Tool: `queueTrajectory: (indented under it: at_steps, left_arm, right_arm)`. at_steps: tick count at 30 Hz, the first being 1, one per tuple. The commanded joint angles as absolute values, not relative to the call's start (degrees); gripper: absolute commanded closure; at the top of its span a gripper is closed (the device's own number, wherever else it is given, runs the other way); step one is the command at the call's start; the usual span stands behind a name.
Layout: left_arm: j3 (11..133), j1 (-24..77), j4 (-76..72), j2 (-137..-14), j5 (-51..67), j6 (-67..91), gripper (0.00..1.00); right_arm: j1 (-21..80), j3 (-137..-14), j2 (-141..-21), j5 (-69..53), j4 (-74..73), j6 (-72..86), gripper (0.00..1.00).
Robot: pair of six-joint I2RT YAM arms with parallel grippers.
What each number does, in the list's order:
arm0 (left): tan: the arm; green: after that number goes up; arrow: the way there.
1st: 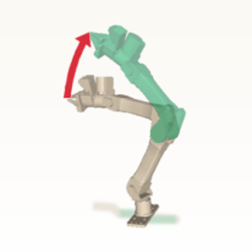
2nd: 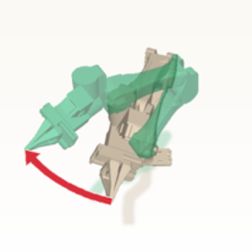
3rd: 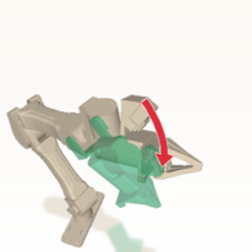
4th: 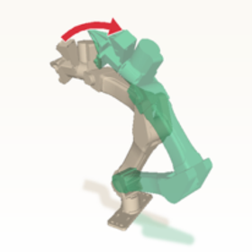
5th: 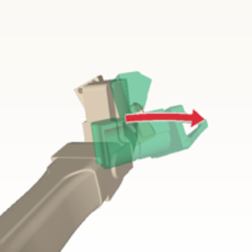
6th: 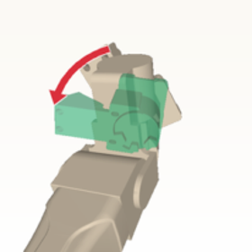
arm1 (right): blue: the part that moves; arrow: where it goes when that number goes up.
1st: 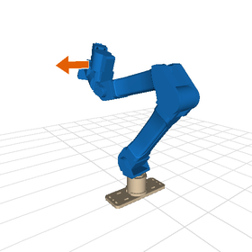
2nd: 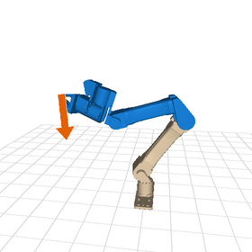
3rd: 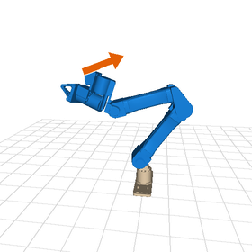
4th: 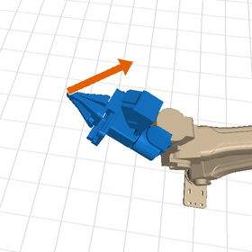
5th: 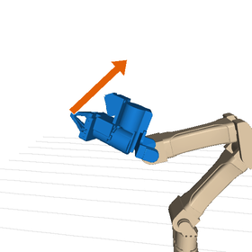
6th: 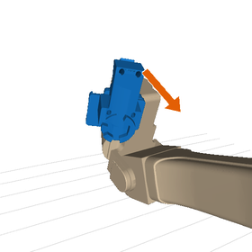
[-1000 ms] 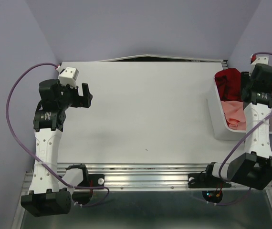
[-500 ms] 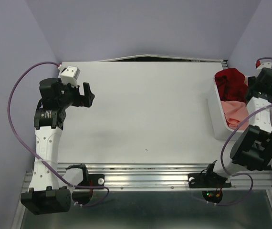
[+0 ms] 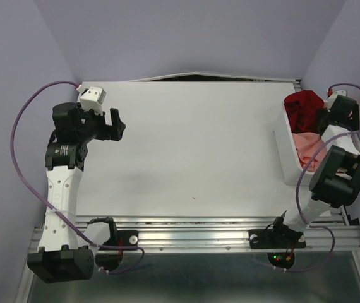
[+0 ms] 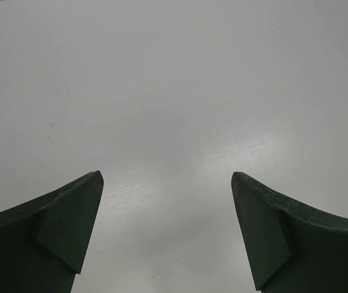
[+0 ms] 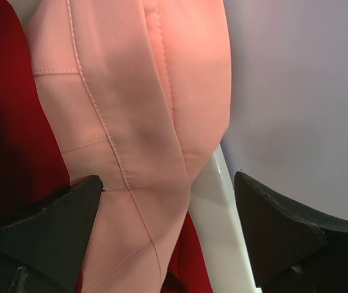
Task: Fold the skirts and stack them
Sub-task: Grab the skirt from the pile
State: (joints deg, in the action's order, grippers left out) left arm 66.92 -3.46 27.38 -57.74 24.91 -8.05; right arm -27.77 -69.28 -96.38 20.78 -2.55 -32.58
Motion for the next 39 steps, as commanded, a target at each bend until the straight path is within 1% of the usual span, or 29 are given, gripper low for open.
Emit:
queueTrajectory:
  at_steps: [1,2,7,8,10,13,16,17,18,19,20,21,25,30,34,39]
  left_arm:
    - [68.03,-3.43,24.61,-57.66,26.1,-7.56,0.01]
    - [68.2,-3.43,24.61,-57.74,26.1,-7.56,0.01]
    - [67.94,-3.43,24.26,-57.57,26.72,-7.56,0.01]
    - [67.77,-3.43,24.26,-57.57,26.72,-7.56,0.01]
    - [67.76,-3.51,24.26,-57.66,26.63,-7.47,0.01]
    - [67.85,-3.43,24.17,-57.66,26.63,-7.47,0.01]
    - [67.85,-3.43,24.0,-57.39,26.46,-7.47,0.01]
    - [67.76,-3.43,23.99,-57.39,26.46,-7.56,0.01]
    - [67.85,-3.43,23.99,-57.31,26.46,-7.65,0.01]
    - [67.85,-3.43,23.91,-57.3,26.37,-7.65,0.01]
    - [67.94,-3.43,23.82,-57.3,26.37,-7.65,0.01]
    - [67.94,-3.43,23.82,-57.39,26.37,-7.65,0.01]
    - [68.03,-3.43,23.64,-57.39,26.98,-7.38,0.01]
    - [67.94,-3.43,22.85,-57.39,27.42,-6.77,0.01]
    - [68.9,-3.43,22.85,-57.92,27.25,-5.98,0.01]
    - [68.82,-3.69,21.36,-58.27,29.17,-4.66,0.02]
  right_arm:
    - [-28.21,-71.8,-98.7,20.56,2.37,-32.34,0.09]
    - [-28.21,-72.07,-99.14,20.74,2.55,-32.52,0.14]
    - [-28.21,-74.09,-101.51,21.8,4.92,-33.13,0.27]
    - [-28.21,-74.44,-101.95,22.06,5.01,-33.4,0.33]
    - [-28.21,-75.4,-102.83,22.67,5.27,-34.1,0.42]
    - [-28.21,-75.41,-102.92,22.94,6.24,-34.89,0.51]
    - [-28.21,-75.67,-102.48,22.5,6.33,-34.98,0.65]
    - [-28.21,-75.85,-102.22,22.41,6.33,-34.98,0.76]
    - [-28.21,-76.2,-101.61,22.41,5.98,-34.89,0.8]
    - [-28.21,-76.46,-101.25,22.24,5.54,-34.54,0.9]
    - [-28.21,-76.81,-100.73,22.06,4.93,-34.37,0.96]
    - [-28.21,-77.34,-99.5,22.06,3.88,-33.93,0.99]
    - [-28.21,-77.78,-94.41,19.79,1.41,-32.87,0.99]
    - [-28.21,-81.2,-87.46,15.83,-5.62,-29.97,0.99]
    - [-28.21,-86.12,-82.8,12.05,-9.13,-28.39,0.99]
    - [-28.21,-97.09,-79.54,7.83,-13.96,-24.54,0.99]
